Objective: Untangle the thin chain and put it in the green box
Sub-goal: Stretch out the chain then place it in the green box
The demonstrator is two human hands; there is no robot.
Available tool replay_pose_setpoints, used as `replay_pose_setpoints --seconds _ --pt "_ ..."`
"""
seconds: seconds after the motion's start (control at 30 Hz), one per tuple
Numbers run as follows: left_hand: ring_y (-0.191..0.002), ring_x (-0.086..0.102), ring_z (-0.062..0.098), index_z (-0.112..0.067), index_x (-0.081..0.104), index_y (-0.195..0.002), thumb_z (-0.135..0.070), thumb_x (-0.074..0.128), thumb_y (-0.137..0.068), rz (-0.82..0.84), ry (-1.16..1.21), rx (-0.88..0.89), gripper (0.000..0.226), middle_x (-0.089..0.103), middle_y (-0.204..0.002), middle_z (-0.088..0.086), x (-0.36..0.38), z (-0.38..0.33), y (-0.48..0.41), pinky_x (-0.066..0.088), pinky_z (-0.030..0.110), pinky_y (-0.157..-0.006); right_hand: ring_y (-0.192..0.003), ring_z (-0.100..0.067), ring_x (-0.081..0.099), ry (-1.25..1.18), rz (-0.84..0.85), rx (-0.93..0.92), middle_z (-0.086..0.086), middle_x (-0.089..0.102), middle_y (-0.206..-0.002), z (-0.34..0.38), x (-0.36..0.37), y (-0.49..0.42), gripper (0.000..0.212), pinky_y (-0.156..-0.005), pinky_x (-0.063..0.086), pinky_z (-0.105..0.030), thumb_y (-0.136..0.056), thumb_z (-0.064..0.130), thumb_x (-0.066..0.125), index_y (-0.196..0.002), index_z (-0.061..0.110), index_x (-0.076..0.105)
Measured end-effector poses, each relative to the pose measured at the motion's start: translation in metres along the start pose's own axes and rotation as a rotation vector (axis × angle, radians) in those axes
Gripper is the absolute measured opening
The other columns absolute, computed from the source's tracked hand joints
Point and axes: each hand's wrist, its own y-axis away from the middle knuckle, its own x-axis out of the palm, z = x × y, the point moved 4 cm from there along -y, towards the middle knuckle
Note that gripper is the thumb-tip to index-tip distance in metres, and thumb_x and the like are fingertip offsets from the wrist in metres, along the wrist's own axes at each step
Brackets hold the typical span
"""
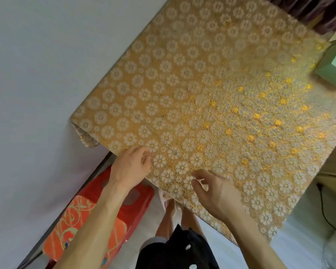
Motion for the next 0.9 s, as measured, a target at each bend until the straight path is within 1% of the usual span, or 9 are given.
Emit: replay_pose_setpoints --seconds 0.1,0.2,0.3,0.37,0.47,0.6,0.77,0.9 --pt "-0.128 0.051 0.027 -0.020 0.059 -0.133 -0.031 0.057 -0.097 -0.151 -0.071 0.042 0.038 0.054 -0.135 0.004 0.012 0.014 -0.016 0.049 0.044 -0.100 -0.078 -0.010 0.069 0.014 -0.013 -0.026 0.011 0.069 -0.117 0.003 0.016 -0.027 0.029 -0.065 0.058 -0.030 -0.100 0.044 0.050 -0.122 0.033 0.065" --pt "-0.124 0.051 0.031 -0.017 0.060 -0.131 -0.029 0.063 -0.094 -0.333 -0.121 0.099 0.039 0.052 -0.135 0.008 0.026 0.022 -0.026 0.050 0.048 -0.097 -0.085 -0.014 0.070 0.013 -0.013 -0.053 0.007 0.067 -0.119 0.006 0.032 -0.054 0.030 -0.068 0.061 -0.036 -0.101 0.044 0.049 -0.126 0.032 0.061" --pt "-0.122 0.051 0.032 -0.016 0.059 -0.131 -0.028 0.058 -0.097 -0.495 -0.135 0.130 0.037 0.052 -0.137 0.010 0.042 0.028 -0.027 0.047 0.051 -0.100 -0.087 -0.014 0.069 -0.004 -0.084 -0.073 0.009 0.066 -0.112 0.009 0.040 -0.075 0.025 -0.068 0.061 -0.038 -0.101 0.042 0.051 -0.120 0.033 0.062" --pt "-0.128 0.049 0.033 -0.014 0.057 -0.136 -0.027 0.053 -0.100 -0.561 -0.108 0.151 0.038 0.051 -0.142 0.011 0.055 0.032 -0.025 0.041 0.053 -0.107 -0.085 -0.012 0.067 -0.007 -0.129 -0.081 0.010 0.065 -0.105 0.010 0.045 -0.084 0.023 -0.067 0.060 -0.035 -0.100 0.038 0.052 -0.118 0.032 0.063" --pt "-0.139 0.043 0.033 -0.013 0.053 -0.143 -0.025 0.049 -0.102 -0.609 -0.072 0.164 0.042 0.046 -0.151 0.012 0.071 0.035 -0.025 0.033 0.055 -0.113 -0.085 -0.013 0.066 -0.004 -0.197 -0.110 0.011 0.063 -0.101 0.009 0.054 -0.091 0.022 -0.066 0.060 -0.036 -0.098 0.043 0.056 -0.115 0.030 0.063" --pt "-0.140 0.043 0.032 -0.013 0.055 -0.142 -0.026 0.049 -0.102 -0.641 -0.064 0.164 0.043 0.046 -0.152 0.012 0.076 0.037 -0.027 0.034 0.056 -0.112 -0.083 -0.012 0.062 0.016 -0.276 -0.107 0.011 0.061 -0.097 0.007 0.061 -0.094 0.023 -0.060 0.057 -0.032 -0.097 0.049 0.060 -0.111 0.031 0.062" --pt "-0.141 0.042 0.031 -0.014 0.055 -0.142 -0.028 0.048 -0.101 -0.631 -0.061 0.151 0.043 0.045 -0.152 0.011 0.076 0.038 -0.027 0.032 0.056 -0.113 -0.082 -0.015 0.058 0.035 -0.348 -0.104 0.008 0.061 -0.095 0.009 0.066 -0.093 0.019 -0.059 0.050 -0.028 -0.095 0.044 0.061 -0.106 0.029 0.064" --pt "-0.142 0.040 0.030 -0.015 0.055 -0.142 -0.026 0.051 -0.100 -0.647 -0.057 0.141 0.044 0.045 -0.153 0.011 0.075 0.037 -0.026 0.030 0.055 -0.116 -0.083 -0.015 0.059 -0.003 -0.363 -0.095 0.008 0.061 -0.093 0.009 0.065 -0.095 0.013 -0.062 0.046 -0.027 -0.094 0.039 0.064 -0.102 0.029 0.066"
